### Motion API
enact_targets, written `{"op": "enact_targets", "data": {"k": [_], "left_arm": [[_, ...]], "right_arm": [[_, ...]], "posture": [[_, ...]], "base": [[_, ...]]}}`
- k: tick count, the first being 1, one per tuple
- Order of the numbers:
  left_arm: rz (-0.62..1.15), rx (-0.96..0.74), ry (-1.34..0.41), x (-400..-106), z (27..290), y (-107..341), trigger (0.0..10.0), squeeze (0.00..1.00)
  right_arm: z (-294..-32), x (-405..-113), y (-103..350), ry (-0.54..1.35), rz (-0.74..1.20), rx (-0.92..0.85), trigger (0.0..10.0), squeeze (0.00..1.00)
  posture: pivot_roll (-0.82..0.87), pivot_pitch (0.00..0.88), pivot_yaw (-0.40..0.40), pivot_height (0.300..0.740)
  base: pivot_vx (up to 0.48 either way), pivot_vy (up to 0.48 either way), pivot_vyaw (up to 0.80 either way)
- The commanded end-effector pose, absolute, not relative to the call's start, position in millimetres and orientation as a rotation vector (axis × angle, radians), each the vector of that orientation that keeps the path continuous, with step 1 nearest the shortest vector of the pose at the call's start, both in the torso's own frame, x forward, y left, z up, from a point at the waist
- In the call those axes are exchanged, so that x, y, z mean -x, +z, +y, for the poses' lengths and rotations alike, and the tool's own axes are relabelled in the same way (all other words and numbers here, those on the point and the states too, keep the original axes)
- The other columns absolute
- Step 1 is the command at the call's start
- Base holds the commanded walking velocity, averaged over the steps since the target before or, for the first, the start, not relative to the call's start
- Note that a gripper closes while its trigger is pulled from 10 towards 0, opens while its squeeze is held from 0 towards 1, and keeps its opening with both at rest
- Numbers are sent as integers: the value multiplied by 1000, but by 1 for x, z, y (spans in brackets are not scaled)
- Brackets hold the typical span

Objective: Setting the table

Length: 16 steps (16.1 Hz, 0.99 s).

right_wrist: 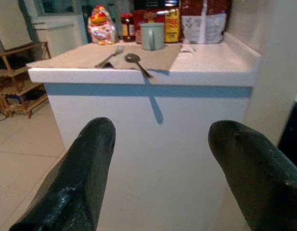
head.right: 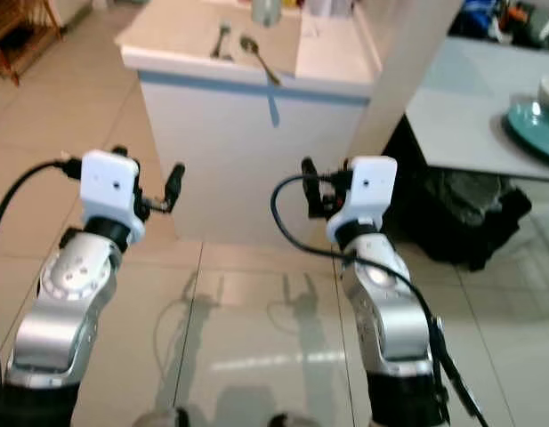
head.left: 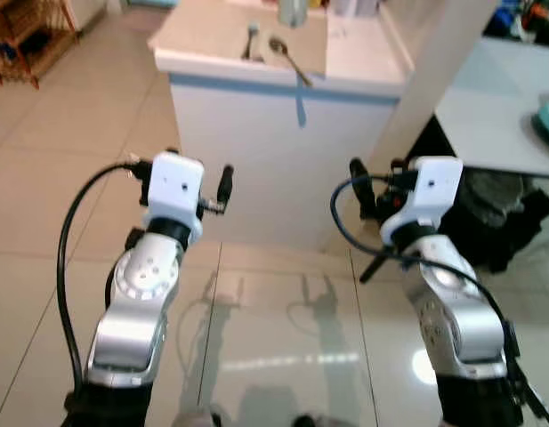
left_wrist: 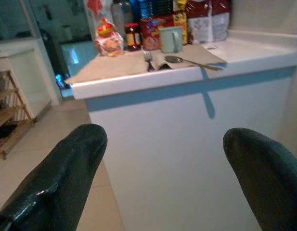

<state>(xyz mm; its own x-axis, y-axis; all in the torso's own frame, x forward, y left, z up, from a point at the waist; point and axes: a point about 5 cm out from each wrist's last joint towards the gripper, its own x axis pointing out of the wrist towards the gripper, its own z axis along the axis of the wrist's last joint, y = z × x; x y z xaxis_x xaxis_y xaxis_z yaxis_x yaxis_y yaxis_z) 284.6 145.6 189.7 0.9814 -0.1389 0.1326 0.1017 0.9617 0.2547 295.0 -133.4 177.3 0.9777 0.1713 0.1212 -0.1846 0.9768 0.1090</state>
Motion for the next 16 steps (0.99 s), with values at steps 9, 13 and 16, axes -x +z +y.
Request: {"op": "enact_targets", "data": {"k": [9, 13, 16], "left_arm": [[-155, -237, -146, -297, 138, 193, 10000, 0], [-153, -244, -168, -299, 136, 191, 10000, 0], [-152, -256, -174, -299, 136, 191, 10000, 0]], "right_arm": [[-130, -302, 180, 187, -155, -109, 10000, 0], [-131, -301, 179, 169, -155, -129, 10000, 0], [-131, -301, 175, 160, -137, -130, 10000, 0]], "posture": [[83, 0, -87, 740], [78, 0, -74, 740], [93, 0, -82, 740]], "base": [[435, 0, 0], [440, 0, 0], [435, 0, 0]]}}
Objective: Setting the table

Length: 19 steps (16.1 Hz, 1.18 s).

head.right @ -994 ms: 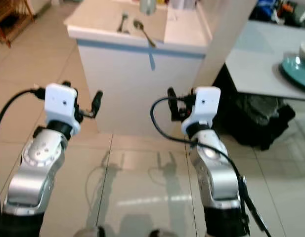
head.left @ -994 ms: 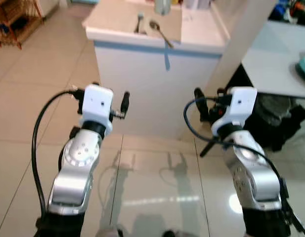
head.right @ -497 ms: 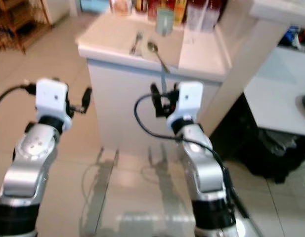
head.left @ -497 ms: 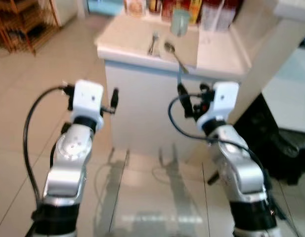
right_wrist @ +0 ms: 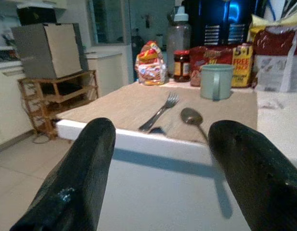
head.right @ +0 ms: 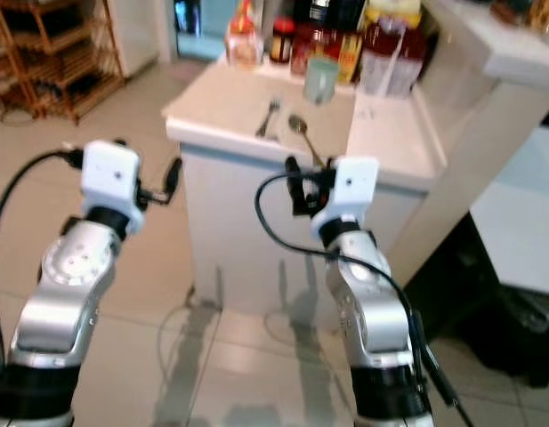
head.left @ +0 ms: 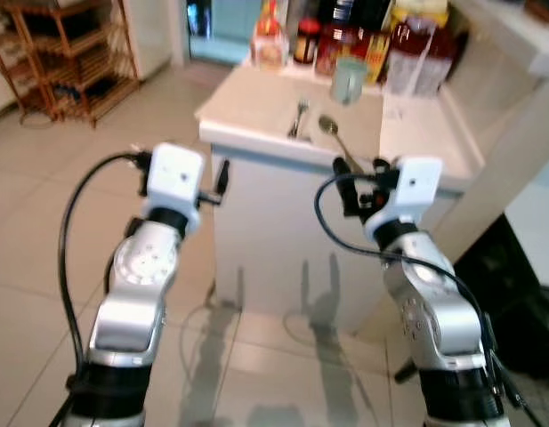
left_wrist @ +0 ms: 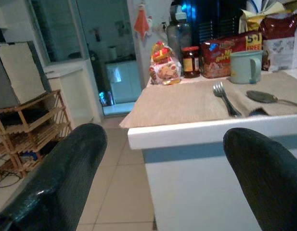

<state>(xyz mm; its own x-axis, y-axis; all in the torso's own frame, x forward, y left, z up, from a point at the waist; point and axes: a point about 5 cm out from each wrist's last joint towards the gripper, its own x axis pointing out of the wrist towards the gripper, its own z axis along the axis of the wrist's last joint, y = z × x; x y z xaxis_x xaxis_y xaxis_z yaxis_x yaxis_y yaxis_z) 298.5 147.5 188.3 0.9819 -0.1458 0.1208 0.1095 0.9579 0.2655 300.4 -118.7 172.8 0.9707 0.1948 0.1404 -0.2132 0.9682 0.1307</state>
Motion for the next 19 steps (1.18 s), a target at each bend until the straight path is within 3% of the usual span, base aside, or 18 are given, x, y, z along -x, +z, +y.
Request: {"op": "enact_targets", "data": {"k": [1, 9, 11, 12, 19], "left_arm": [[-152, -259, -175, -298, 137, 190, 10000, 0], [-139, -269, -175, -295, 138, 186, 10000, 0], [-147, -295, -217, -291, 132, 184, 10000, 0], [-146, -296, -253, -287, 130, 183, 10000, 0], [-161, -292, -365, -272, 120, 179, 10000, 0]], "right_arm": [[-129, -302, 175, 164, -134, -132, 10000, 0], [-132, -301, 174, 165, -124, -124, 10000, 0], [-134, -297, 176, 183, -134, -144, 10000, 0], [-136, -290, 184, 216, -186, -179, 10000, 1000], [-167, -259, 168, 101, -149, -116, 10000, 1000]], "posture": [[94, 0, -85, 740], [84, 0, -98, 740], [84, 0, -103, 740], [79, 8, -100, 740], [54, 48, -57, 740]], "base": [[428, 0, 0], [420, 0, 0], [0, 0, 0], [0, 0, 0], [0, 0, 0]]}}
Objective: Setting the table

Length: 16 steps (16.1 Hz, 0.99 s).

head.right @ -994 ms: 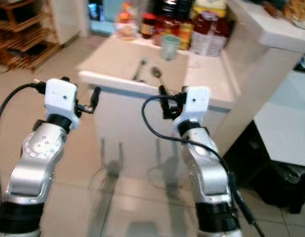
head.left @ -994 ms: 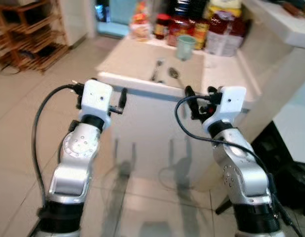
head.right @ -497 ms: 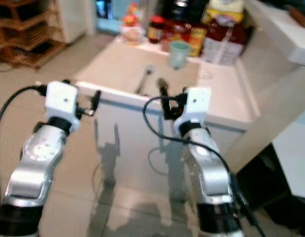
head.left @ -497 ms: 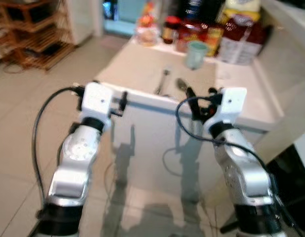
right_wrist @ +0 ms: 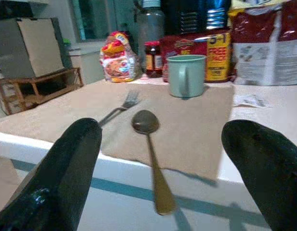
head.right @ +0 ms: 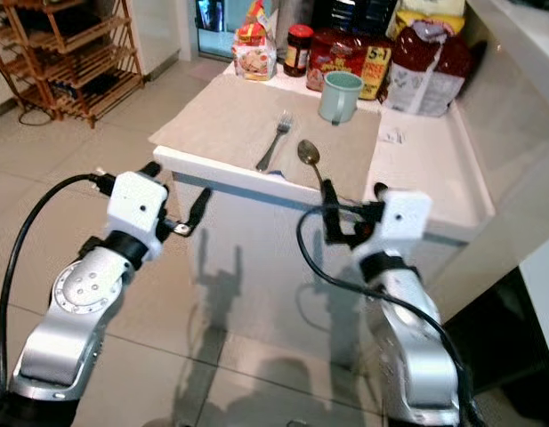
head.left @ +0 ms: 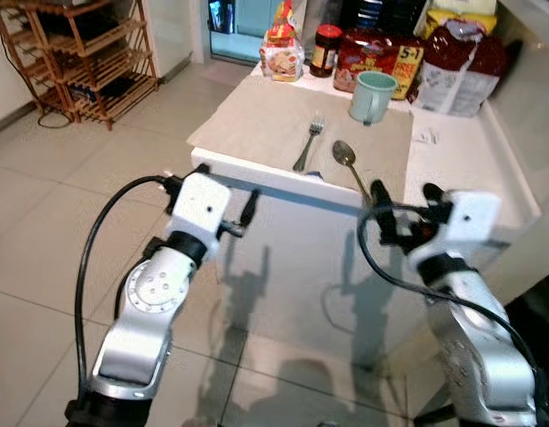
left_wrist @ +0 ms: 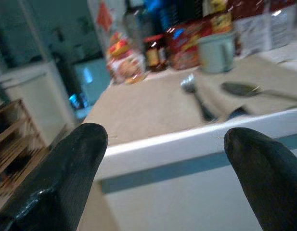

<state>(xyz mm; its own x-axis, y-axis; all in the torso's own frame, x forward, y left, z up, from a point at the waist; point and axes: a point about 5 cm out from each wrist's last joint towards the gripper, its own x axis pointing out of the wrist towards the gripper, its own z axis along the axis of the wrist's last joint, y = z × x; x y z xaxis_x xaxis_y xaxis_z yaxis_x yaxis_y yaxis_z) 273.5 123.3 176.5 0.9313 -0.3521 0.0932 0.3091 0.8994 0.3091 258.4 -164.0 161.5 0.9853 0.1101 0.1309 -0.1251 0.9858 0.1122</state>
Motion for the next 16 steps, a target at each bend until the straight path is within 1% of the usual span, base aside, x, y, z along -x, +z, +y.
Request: {"op": "enact_targets", "data": {"k": [1, 2, 6, 9, 11, 13, 16], "left_arm": [[-156, -296, -366, -273, 122, 178, 10000, 0], [-146, -315, -362, -273, 125, 176, 10000, 0], [-143, -320, -361, -270, 127, 177, 10000, 0], [-122, -339, -376, -264, 127, 172, 10000, 0], [-115, -343, -381, -262, 126, 170, 10000, 0], [-102, -359, -404, -259, 125, 168, 10000, 0], [-84, -362, -432, -251, 125, 162, 10000, 0]], "right_arm": [[-172, -254, 168, 106, -126, -69, 10000, 1000], [-176, -251, 167, 109, -92, -31, 10000, 1000], [-184, -250, 174, 231, 23, -49, 10000, 1000], [-189, -252, 175, 237, 52, -51, 10000, 1000], [-185, -252, 170, 259, 81, -42, 10000, 1000], [-180, -254, 165, 257, 95, 14, 10000, 1000], [-174, -252, 155, 251, 113, 12, 10000, 1000]], "posture": [[45, 54, -52, 740], [37, 55, -51, 740], [30, 61, -55, 740], [31, 63, -65, 740], [35, 64, -66, 740], [46, 67, -67, 740], [55, 70, -64, 740]], "base": [[0, 0, 0], [0, 0, 0], [0, 0, 0], [0, 0, 0], [0, 0, 0], [0, 0, 0], [0, 0, 0]]}}
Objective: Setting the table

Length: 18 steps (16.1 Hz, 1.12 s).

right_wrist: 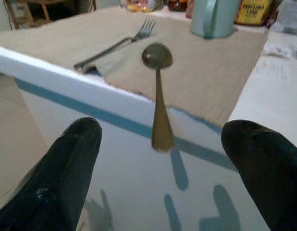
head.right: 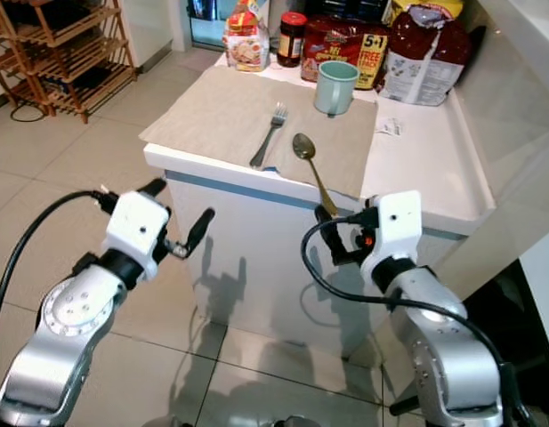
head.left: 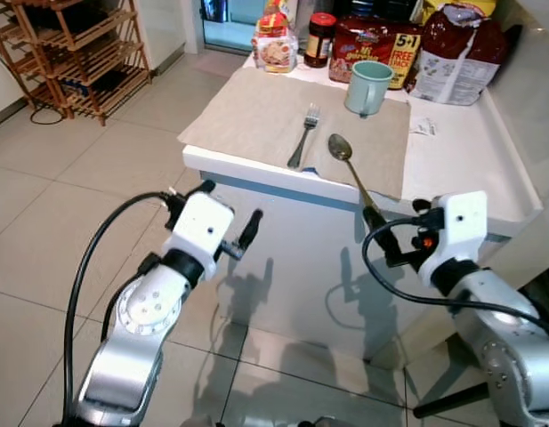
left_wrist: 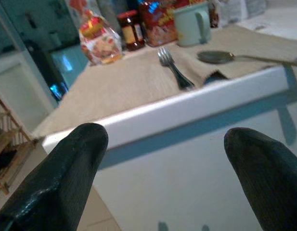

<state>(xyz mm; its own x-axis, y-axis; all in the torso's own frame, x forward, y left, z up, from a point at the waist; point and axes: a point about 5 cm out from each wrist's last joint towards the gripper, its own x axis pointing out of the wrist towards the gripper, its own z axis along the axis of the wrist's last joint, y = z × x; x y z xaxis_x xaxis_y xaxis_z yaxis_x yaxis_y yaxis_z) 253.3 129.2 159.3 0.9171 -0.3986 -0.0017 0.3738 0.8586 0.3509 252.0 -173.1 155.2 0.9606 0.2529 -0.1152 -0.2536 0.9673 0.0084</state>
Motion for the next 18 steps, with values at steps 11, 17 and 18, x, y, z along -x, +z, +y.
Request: {"op": "enact_targets", "data": {"k": [11, 17, 18], "left_arm": [[-61, -399, -471, -246, 122, 154, 10000, 0], [-61, -414, -451, -247, 126, 154, 10000, 0], [-60, -417, -452, -247, 126, 154, 10000, 0]], "right_arm": [[-189, -274, 134, 133, 42, -83, 10000, 1000], [-180, -293, 128, 241, 56, -72, 10000, 1000], [-180, -297, 124, 251, 77, -58, 10000, 392]], "posture": [[73, 35, -76, 740], [87, 31, -85, 740], [87, 31, -85, 740]], "base": [[0, 0, 0], [0, 0, 0], [0, 0, 0]]}}
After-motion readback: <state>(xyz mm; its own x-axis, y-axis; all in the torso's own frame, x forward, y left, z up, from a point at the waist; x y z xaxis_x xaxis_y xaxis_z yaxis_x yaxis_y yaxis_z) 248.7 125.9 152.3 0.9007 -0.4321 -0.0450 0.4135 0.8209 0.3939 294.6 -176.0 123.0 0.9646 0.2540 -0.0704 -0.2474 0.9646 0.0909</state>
